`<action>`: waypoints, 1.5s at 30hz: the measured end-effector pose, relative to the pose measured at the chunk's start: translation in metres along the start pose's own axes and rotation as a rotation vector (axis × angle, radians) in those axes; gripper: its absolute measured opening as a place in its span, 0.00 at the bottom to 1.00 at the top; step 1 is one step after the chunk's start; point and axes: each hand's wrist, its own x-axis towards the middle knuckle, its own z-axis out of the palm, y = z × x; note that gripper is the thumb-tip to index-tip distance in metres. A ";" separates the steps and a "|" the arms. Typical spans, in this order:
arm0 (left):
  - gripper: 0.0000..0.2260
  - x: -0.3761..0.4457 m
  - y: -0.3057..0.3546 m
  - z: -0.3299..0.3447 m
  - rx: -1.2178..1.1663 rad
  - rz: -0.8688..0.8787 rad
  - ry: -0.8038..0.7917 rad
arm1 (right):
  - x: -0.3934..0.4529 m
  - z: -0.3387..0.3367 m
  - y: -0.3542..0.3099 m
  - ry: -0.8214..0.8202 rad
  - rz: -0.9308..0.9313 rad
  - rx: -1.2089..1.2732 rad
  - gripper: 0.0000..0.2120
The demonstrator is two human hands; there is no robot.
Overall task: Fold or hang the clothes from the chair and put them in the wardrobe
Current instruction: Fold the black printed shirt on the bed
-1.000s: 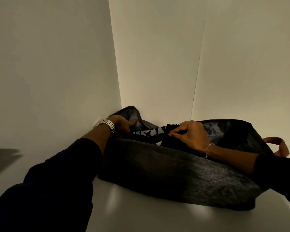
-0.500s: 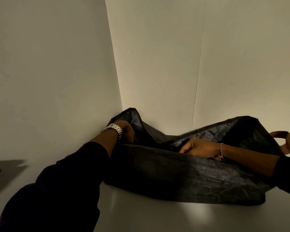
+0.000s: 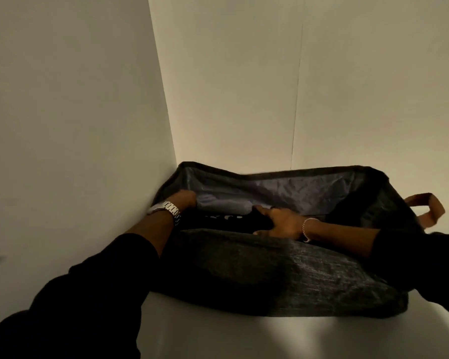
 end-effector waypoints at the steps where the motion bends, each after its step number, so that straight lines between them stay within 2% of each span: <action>1: 0.22 -0.003 0.002 0.001 -0.013 -0.008 0.014 | 0.001 0.000 0.003 0.020 0.029 -0.027 0.43; 6: 0.28 -0.013 0.004 -0.004 -0.056 0.003 0.027 | 0.003 -0.012 0.019 0.118 0.132 -0.088 0.51; 11: 0.30 -0.033 0.006 -0.017 -0.047 0.001 -0.019 | 0.002 -0.018 0.023 0.132 0.114 -0.157 0.50; 13: 0.33 -0.035 0.006 -0.020 0.036 0.015 -0.078 | -0.001 -0.020 0.018 0.133 0.047 -0.161 0.47; 16: 0.34 -0.043 0.010 -0.026 0.144 0.071 -0.198 | -0.007 -0.020 0.005 0.141 -0.154 -0.167 0.43; 20: 0.39 -0.052 0.020 -0.028 0.203 0.091 -0.342 | -0.010 -0.005 -0.010 0.016 -0.369 -0.279 0.41; 23: 0.29 -0.058 0.024 -0.019 0.156 0.022 -0.410 | -0.002 0.018 -0.014 -0.070 -0.327 -0.447 0.36; 24: 0.28 -0.062 0.024 -0.015 0.127 0.003 -0.392 | 0.003 0.023 -0.014 -0.097 -0.294 -0.468 0.34; 28: 0.33 -0.061 0.019 -0.007 0.011 -0.001 -0.304 | 0.013 0.023 -0.016 -0.140 -0.235 -0.459 0.32; 34: 0.33 -0.055 0.013 -0.006 0.044 0.011 -0.164 | 0.019 0.012 -0.021 -0.155 -0.241 -0.425 0.33; 38: 0.33 -0.055 0.014 -0.003 0.003 -0.022 -0.154 | 0.019 0.008 -0.021 -0.165 -0.281 -0.381 0.34; 42: 0.28 -0.055 0.017 -0.004 -0.002 -0.087 -0.149 | 0.019 0.010 -0.017 -0.109 -0.274 -0.329 0.38; 45: 0.25 -0.053 0.021 -0.003 0.023 -0.100 -0.177 | 0.020 0.012 -0.015 -0.191 -0.212 -0.261 0.40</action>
